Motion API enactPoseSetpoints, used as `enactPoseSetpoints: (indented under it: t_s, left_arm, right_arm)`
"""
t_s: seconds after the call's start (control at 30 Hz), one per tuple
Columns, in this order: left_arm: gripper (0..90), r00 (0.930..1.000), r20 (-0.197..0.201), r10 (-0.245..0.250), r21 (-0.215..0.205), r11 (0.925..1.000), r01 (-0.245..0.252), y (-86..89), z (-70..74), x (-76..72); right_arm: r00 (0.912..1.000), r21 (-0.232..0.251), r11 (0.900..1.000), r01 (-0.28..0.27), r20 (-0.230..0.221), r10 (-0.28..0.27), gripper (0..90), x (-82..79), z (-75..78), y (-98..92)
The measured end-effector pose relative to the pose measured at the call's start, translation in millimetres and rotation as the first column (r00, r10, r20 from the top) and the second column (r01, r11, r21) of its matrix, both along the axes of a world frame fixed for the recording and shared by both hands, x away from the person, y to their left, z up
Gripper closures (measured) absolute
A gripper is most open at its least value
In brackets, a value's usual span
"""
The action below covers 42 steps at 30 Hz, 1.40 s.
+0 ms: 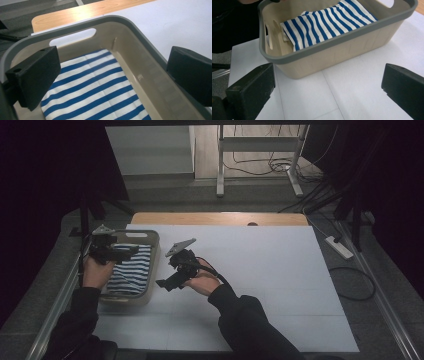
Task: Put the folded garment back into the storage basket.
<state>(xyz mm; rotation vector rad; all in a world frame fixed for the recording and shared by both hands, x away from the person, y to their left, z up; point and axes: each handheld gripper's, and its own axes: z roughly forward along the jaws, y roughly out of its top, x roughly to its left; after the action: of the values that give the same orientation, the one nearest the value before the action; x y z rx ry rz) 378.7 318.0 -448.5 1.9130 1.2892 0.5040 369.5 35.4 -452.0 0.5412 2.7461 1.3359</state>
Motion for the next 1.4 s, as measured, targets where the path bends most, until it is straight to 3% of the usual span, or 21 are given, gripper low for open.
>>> enactPoseSetpoints:
  t_s: [0.2, 0.67, 0.97, 1.4]
  left_arm:
    - [0.0, 0.9997, 0.003, -0.025, -0.012, 0.9996, 0.025, -3.9, 0.2, -5.7]
    - [0.8, 0.9974, 0.026, -0.067, -0.044, 0.9967, 0.068, -16.0, 3.4, -19.6]
    - [0.0, 0.9974, 0.028, -0.066, -0.062, 0.9957, 0.068, -20.1, 3.2, -26.9]
    - [0.1, 0.9943, 0.037, -0.1, -0.037, 0.9941, 0.102, -32.9, 5.3, -34.6]
  right_arm:
    - [0.9998, -0.019, 1.0, 0.0, 0.022, 0.0, 0.0, -1.8, 0.9, -12.9]
    - [0.9995, -0.025, 0.999, 0.025, 0.018, -0.025, 0.0, -6.0, 5.5, -41.9]
    - [0.9989, -0.02, 0.999, 0.042, 0.018, -0.042, 0.0, -7.0, 6.7, -57.4]
    - [0.9986, -0.006, 0.999, 0.053, -0.009, -0.053, 0.0, -9.9, 6.3, -73.2]
